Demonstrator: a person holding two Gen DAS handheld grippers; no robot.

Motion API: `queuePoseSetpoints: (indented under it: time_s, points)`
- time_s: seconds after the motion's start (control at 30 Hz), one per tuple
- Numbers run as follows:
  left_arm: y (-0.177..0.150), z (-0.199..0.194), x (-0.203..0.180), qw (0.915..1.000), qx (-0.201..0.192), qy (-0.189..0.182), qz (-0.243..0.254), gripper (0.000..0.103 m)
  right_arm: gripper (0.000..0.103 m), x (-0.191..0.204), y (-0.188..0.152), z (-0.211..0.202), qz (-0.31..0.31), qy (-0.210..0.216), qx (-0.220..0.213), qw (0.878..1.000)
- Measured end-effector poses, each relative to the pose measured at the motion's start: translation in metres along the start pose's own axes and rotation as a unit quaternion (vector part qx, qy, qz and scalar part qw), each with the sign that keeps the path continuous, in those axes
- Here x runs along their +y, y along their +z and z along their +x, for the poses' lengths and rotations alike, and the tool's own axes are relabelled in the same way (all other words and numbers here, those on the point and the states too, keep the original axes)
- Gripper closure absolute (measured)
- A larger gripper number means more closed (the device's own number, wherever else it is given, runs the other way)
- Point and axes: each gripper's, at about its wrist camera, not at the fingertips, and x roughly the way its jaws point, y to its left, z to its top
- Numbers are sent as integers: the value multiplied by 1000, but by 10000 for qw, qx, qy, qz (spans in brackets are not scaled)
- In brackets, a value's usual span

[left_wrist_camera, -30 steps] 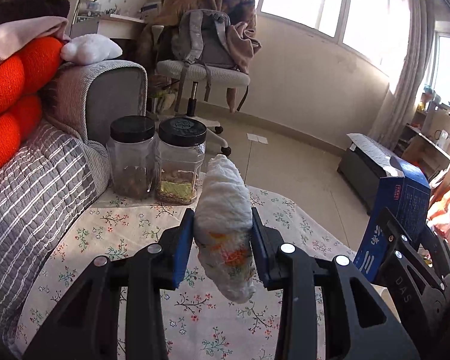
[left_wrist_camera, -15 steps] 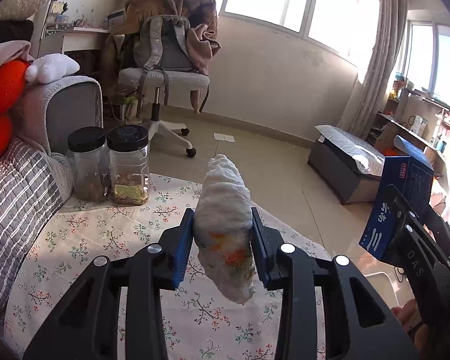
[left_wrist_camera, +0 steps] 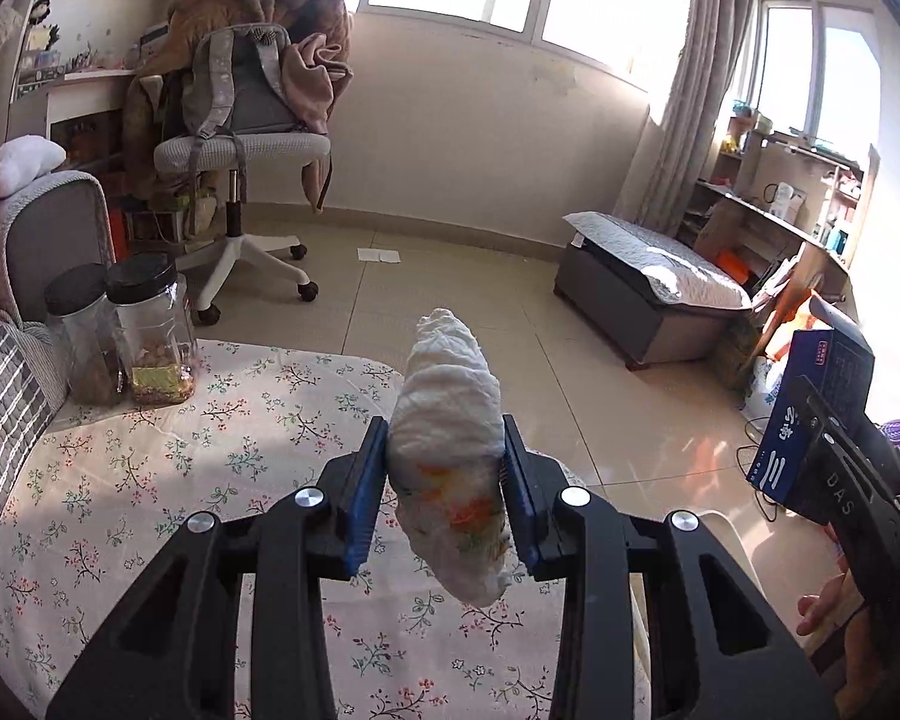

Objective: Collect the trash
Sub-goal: 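Lower the blue box into the white bin and open the right tool, then lower the white tissue into the white bin and open the left tool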

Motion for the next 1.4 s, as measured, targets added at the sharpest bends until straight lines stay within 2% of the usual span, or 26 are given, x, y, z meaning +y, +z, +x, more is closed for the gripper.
queuePoseSetpoints:
  time_s: [0.27, 0.3, 0.37, 0.67, 0.83, 1.23, 1.33, 1.4]
  points:
    - [-8, 17, -60, 9985, 164, -385, 354, 67, 44, -51, -21, 20, 127, -544, 682, 9961]
    - [-8, 19, -67, 9981, 189, -439, 396, 67, 42, -55, -23, 21, 129, -569, 762, 9954]
    - [-9, 24, -84, 9970, 231, -554, 485, 67, 31, -64, -27, 20, 168, -677, 784, 9945]
    - [-14, 41, -155, 9898, 379, -1057, 872, 66, 10, -113, -25, 12, 742, -1184, 679, 9879]
    - [-21, 52, -192, 9838, 559, -1323, 1078, 66, 7, -146, -25, 13, 1206, -1542, 764, 9777]
    - [-39, 82, -264, 9661, 1191, -1877, 1309, 66, 7, -224, -35, 10, 2185, -2309, 954, 9433]
    - [-44, 92, -276, 9615, 1431, -1926, 1340, 53, 7, -233, -39, 13, 2334, -2339, 1036, 9381]
    - [-48, 95, -280, 9589, 1580, -1912, 1378, 40, 7, -233, -41, 16, 2328, -2333, 1086, 9378]
